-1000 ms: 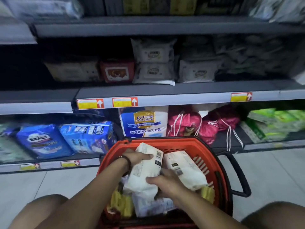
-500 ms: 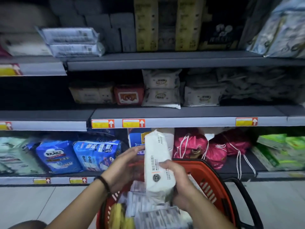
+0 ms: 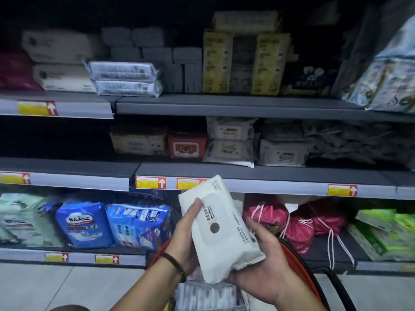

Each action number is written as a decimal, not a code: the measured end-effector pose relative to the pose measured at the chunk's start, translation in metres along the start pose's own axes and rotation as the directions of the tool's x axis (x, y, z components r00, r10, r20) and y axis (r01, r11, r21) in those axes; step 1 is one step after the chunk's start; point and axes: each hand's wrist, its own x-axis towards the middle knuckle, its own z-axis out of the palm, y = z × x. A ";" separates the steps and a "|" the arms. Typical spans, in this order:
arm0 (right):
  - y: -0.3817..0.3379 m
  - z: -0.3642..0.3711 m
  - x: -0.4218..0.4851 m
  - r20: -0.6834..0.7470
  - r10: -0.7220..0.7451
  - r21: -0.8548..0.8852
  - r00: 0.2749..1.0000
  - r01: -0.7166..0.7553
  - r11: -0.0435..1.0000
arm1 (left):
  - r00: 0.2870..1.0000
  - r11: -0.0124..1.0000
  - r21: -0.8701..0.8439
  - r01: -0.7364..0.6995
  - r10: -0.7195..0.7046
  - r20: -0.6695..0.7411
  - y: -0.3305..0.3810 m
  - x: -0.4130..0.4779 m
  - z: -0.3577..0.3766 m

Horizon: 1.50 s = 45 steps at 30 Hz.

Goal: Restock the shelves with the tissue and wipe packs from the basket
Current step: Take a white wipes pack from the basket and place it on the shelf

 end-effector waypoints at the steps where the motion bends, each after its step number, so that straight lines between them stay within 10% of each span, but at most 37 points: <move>1: 0.000 -0.001 0.001 0.003 -0.025 -0.020 1.000 0.025 0.999 | 0.999 0.999 -0.013 -0.033 0.033 -0.011 0.003 0.002 -0.001; 10: 0.029 0.022 0.018 0.040 -0.445 -0.378 0.895 0.426 0.822 | 0.956 0.965 -0.048 -0.259 0.249 -0.157 0.039 -0.013 -0.006; 17: 0.019 0.095 0.020 0.090 -0.668 -0.509 0.739 0.610 0.607 | 0.876 0.853 0.201 -0.481 0.475 0.082 0.111 -0.070 -0.029; 25: 0.003 0.223 0.062 0.425 -0.591 -0.706 0.686 0.660 0.258 | 0.521 0.544 0.233 -0.806 0.839 -0.155 0.219 -0.086 -0.037; 29: -0.002 0.288 0.111 0.530 -0.655 -0.710 0.539 0.704 0.005 | 0.389 0.406 0.287 -0.868 0.914 -0.115 0.288 -0.083 -0.049; 33: -0.004 0.352 0.163 0.495 -0.718 -0.688 0.489 0.725 0.020 | 0.301 0.314 0.321 -0.893 0.949 -0.092 0.333 -0.068 -0.088; 39: 0.006 0.427 0.216 0.406 -0.781 -0.852 0.475 0.505 -0.137 | 0.220 0.146 0.682 -0.716 0.975 0.023 0.351 -0.050 -0.125; 45: 0.013 0.452 0.229 0.382 -0.729 -0.894 0.568 0.028 -0.447 | 0.335 0.124 0.786 -0.605 0.936 0.111 0.349 -0.030 -0.140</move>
